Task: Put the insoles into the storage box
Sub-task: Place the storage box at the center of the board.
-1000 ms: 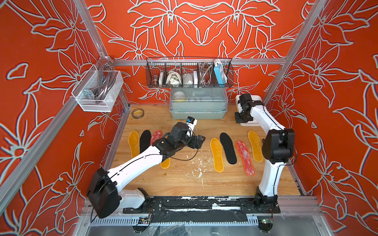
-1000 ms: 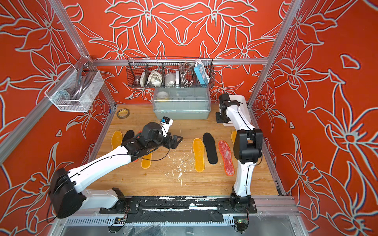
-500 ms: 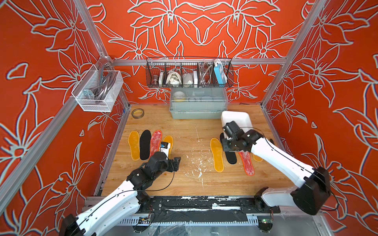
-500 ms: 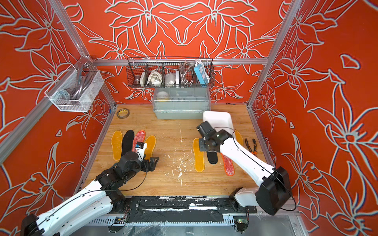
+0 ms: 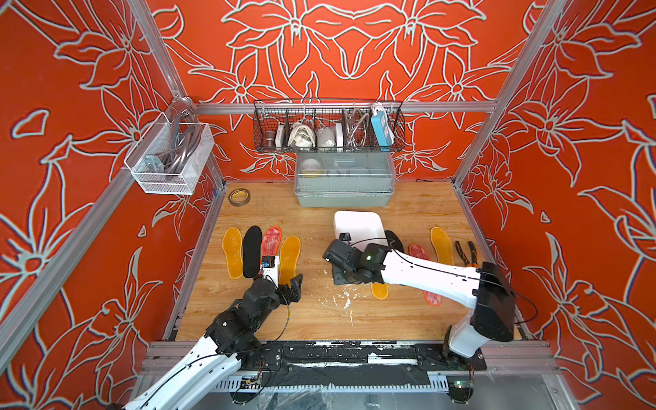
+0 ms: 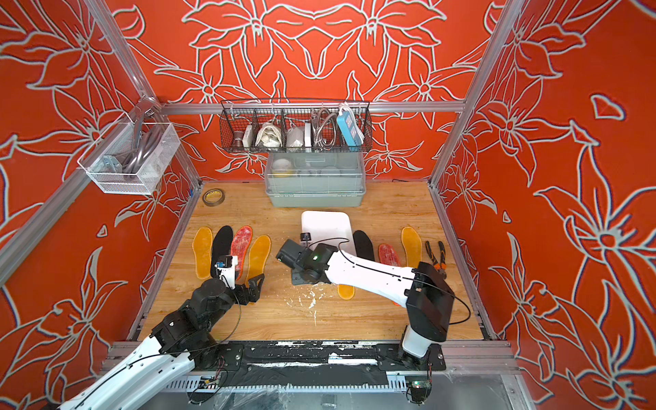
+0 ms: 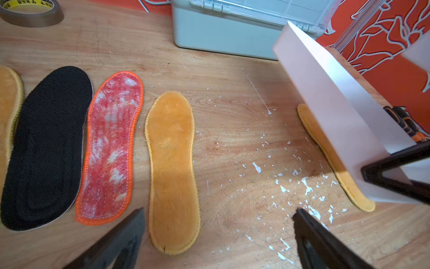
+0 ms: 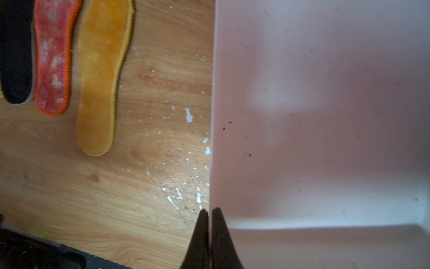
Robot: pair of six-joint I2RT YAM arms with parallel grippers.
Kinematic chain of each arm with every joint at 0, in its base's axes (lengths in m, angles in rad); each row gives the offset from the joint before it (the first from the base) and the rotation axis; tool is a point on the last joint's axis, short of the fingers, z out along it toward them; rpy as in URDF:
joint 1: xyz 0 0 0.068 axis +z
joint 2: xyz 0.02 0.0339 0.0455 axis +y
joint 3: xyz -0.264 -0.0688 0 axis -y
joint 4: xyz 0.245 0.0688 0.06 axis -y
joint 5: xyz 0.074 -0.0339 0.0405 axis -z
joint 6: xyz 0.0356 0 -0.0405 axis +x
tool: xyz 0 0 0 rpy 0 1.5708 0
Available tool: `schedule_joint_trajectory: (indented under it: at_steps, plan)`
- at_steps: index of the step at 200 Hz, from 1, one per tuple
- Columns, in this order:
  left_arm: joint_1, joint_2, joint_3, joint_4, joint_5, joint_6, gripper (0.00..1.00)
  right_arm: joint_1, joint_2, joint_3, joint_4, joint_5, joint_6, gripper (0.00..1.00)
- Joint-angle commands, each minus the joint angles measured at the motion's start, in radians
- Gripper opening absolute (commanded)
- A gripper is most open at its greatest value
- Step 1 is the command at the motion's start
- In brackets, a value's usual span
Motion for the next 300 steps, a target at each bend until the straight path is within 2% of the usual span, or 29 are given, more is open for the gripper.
schedule_joint_trajectory:
  at_steps: [1,33,83,131,181,229,254,300]
  plan:
    - [0.009,-0.008,-0.009,-0.009,-0.033,-0.011,0.98,0.028,0.071,0.078,0.016,0.036,0.045,0.00]
    - [0.010,-0.006,-0.007,-0.012,-0.044,-0.017,0.98,0.047,0.192,0.194,0.039,0.000,0.063,0.00]
    - [0.010,-0.043,-0.015,-0.021,-0.047,-0.017,0.98,0.051,0.333,0.334,0.014,0.027,0.068,0.00]
    - [0.010,-0.098,-0.028,-0.037,-0.047,-0.016,0.98,0.049,0.402,0.346,0.005,0.068,0.109,0.00]
    - [0.010,-0.103,-0.029,-0.037,-0.047,-0.017,0.98,0.039,0.430,0.322,0.008,0.102,0.136,0.09]
    - [0.010,-0.095,-0.028,-0.032,-0.044,-0.015,0.98,0.033,0.467,0.339,0.010,0.083,0.122,0.19]
    - [0.010,-0.096,-0.029,-0.032,-0.044,-0.014,0.98,0.032,0.458,0.340,0.022,0.074,0.102,0.51]
    - [0.010,-0.070,-0.021,-0.022,-0.044,-0.012,0.98,0.031,0.323,0.312,0.050,0.084,-0.002,0.53]
